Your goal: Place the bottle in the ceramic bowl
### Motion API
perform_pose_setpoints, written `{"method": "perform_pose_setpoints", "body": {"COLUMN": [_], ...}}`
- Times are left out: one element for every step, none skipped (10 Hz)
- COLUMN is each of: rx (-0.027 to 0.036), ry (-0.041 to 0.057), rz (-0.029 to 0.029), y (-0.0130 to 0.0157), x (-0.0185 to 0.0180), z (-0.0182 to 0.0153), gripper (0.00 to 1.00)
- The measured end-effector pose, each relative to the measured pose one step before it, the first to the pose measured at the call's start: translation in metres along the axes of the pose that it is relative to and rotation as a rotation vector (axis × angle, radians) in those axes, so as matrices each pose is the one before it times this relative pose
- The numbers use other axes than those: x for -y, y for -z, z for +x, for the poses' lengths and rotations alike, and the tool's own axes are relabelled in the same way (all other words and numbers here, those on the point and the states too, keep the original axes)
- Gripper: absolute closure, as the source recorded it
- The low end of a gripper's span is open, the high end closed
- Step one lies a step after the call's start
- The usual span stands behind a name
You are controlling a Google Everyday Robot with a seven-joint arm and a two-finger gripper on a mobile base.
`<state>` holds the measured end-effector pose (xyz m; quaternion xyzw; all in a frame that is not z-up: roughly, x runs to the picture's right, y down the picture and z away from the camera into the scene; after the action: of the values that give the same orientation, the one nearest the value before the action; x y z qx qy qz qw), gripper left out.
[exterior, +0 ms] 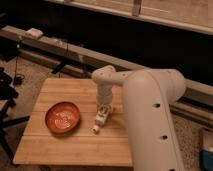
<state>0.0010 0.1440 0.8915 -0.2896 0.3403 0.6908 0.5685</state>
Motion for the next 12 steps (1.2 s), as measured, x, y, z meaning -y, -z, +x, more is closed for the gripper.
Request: {"method": "perform_pose_setpoints", "body": {"rx": [-0.01317,-0.00962,0.00156,0.00421,0.01406,0.01120,0.00621,0.00629,0.00144,-0.00198,-0.00082,0.00155], "ry": [-0.00098,-0.00210,-0.00131,0.00221,0.01786,0.03781,0.03975,0.08644,0.06880,0.06115,0.07015,0.06937], "rz": [0.00204,0.00091,0.00032,-0.00086,-0.00448,-0.00556,-0.00344,0.00312,-0.00126,-0.00005,-0.00551,-0.00950], "y": [0.00062,0.00226,0.00807,0.01006,0.01590,0.01781,0.01322,0.01695,0.00876,0.00482,0.00599,0.00572], "x": [0.00093,-0.00015,0.00149,0.00107,-0.00203,-0.00742,-0.00874,-0.01803,-0.01979,-0.01920,-0.02336,-0.02332], "z": [0.00140,0.00240,0.00212,0.00323,0.00365,0.00488,0.00424,0.00612,0.00351,0.00153,-0.00052,-0.00263], "gripper": [0.85,0.96,1.00,1.00,1.00,1.00,1.00,1.00,1.00,1.00,1.00,1.00]}}
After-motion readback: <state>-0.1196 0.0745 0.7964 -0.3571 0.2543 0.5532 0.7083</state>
